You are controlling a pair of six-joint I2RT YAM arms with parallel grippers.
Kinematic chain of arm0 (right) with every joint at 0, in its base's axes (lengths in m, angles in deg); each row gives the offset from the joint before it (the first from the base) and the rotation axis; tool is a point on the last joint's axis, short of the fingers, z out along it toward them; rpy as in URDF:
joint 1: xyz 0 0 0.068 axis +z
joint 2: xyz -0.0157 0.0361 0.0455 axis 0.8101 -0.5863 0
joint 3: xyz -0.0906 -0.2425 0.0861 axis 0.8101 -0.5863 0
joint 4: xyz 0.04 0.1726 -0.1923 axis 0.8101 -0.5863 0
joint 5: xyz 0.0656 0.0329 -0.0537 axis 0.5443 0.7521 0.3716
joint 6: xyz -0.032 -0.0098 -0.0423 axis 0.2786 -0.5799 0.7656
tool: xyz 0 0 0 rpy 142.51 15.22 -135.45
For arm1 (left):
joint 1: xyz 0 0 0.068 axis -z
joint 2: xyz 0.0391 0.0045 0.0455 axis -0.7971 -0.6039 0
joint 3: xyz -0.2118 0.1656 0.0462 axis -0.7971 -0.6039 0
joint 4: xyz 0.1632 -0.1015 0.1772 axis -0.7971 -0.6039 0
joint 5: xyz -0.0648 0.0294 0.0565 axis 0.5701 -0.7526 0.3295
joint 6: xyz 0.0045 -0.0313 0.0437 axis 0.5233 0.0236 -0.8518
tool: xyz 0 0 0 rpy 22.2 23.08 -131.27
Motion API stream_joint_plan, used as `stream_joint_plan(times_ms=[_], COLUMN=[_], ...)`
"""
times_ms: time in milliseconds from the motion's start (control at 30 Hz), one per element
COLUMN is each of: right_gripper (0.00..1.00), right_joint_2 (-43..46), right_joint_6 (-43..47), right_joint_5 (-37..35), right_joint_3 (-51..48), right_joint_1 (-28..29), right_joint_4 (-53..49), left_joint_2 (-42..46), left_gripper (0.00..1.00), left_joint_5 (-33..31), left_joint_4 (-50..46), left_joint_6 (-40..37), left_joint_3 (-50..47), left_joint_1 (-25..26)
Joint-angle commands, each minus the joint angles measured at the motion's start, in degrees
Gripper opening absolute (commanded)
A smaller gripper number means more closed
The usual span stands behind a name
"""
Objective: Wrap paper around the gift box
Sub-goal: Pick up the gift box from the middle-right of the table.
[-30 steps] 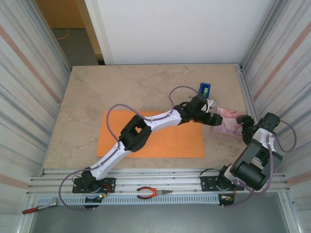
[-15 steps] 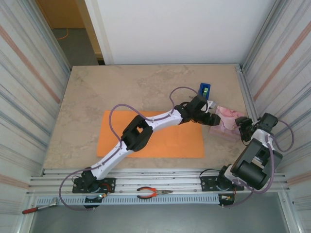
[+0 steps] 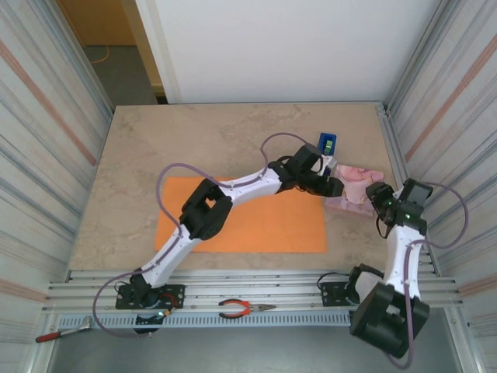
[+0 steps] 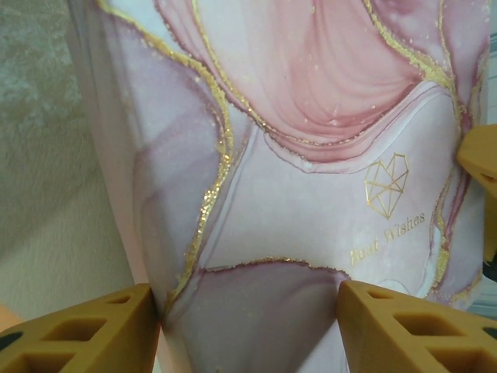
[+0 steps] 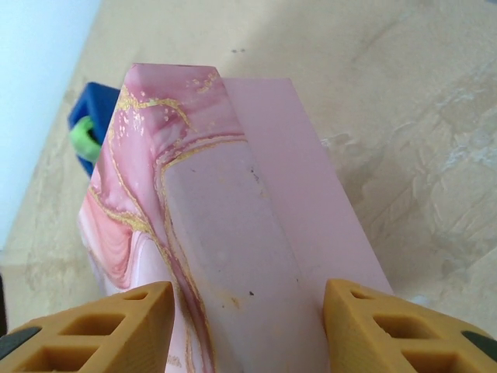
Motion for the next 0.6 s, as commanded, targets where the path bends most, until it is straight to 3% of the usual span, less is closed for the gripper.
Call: stream_joint_plan(times_ms=[0, 267, 567], right_gripper=[0.52, 0.52, 0.52], right_joint_2=[2.57, 0.84, -12.22], right_joint_6=[-5.73, -13.98, -20.63], right_joint_5=[5.79, -5.76, -22.0], right_joint_3=[1.93, 6.51, 11.1], right_joint_1=[7.42, 28.4, 54.73], right_joint_4=[-6.1, -2.2, 6.45], left_joint_2=[9.48, 24.03, 42.19], left_gripper=[0.61, 0.6, 0.6], left_joint_5=[6.25, 4.4, 3.51], left_joint_4=[8.61, 13.19, 15.86], left_joint_6=[-1.75, -1.42, -1.8], left_joint_3=[-4.15, -20.21, -43.58], left_joint_1=[3.14, -0.47, -8.74])
